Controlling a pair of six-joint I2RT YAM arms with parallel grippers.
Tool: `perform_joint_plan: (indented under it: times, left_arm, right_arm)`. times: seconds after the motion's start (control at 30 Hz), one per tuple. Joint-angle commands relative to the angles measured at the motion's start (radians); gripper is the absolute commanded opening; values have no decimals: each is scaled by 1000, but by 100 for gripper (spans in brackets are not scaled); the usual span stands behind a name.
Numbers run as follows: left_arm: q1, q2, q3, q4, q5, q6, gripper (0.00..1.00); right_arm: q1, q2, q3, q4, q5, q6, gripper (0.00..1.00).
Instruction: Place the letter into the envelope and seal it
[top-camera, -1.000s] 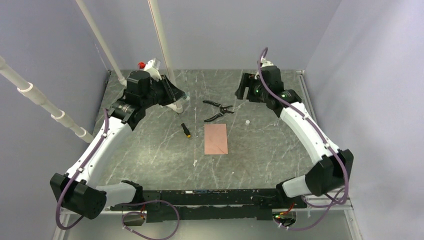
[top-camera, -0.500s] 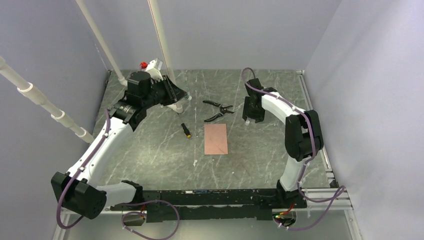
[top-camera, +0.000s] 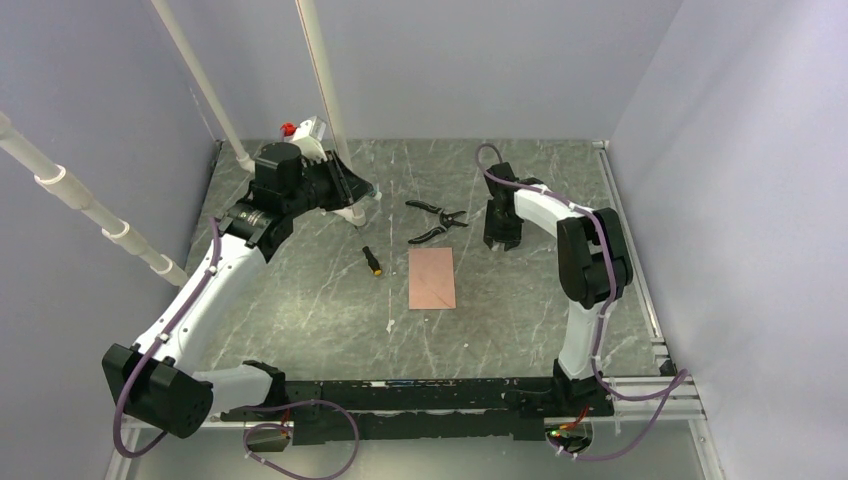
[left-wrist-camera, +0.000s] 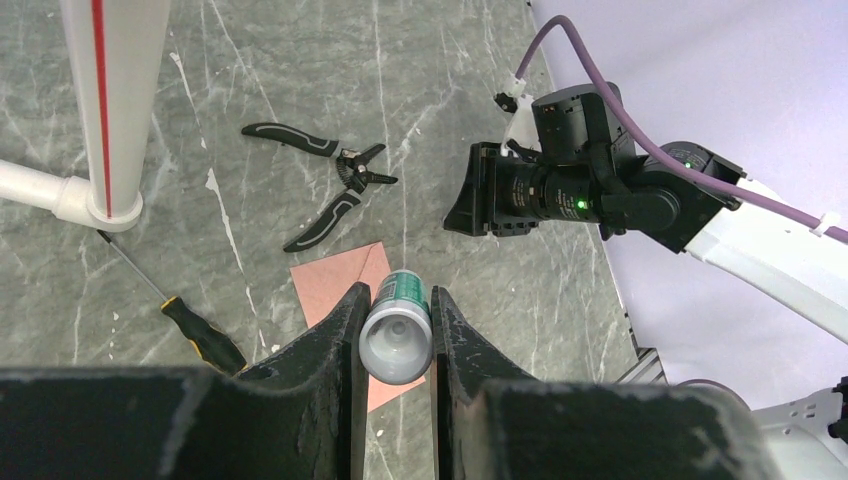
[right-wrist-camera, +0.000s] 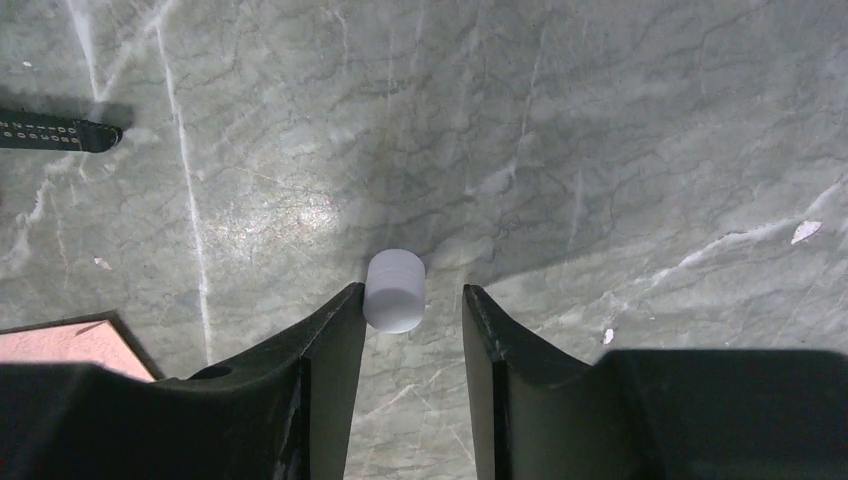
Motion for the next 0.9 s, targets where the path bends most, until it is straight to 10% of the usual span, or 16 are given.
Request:
perform_joint_plan:
  times: [0.0, 0.23, 0.43, 0.57, 0.87]
  left_arm:
    - [-2, 4, 31, 38, -10, 17, 2]
    - [-2, 9, 35, 41, -7, 22, 3]
    - [-2, 7, 39, 34, -8, 27, 2]
    - [-2, 6, 40, 40, 6, 17, 2]
    - [-2, 9, 56, 178, 218, -64, 3]
  right_arm:
    - [1, 2, 48, 33, -6, -20, 42]
    - [1, 15, 51, 46, -10, -31, 38]
    - [1, -10, 45, 58, -38, -42, 3]
    - [2, -62, 48, 53, -77, -34, 0]
    - [2, -420, -51, 419, -621, 13, 0]
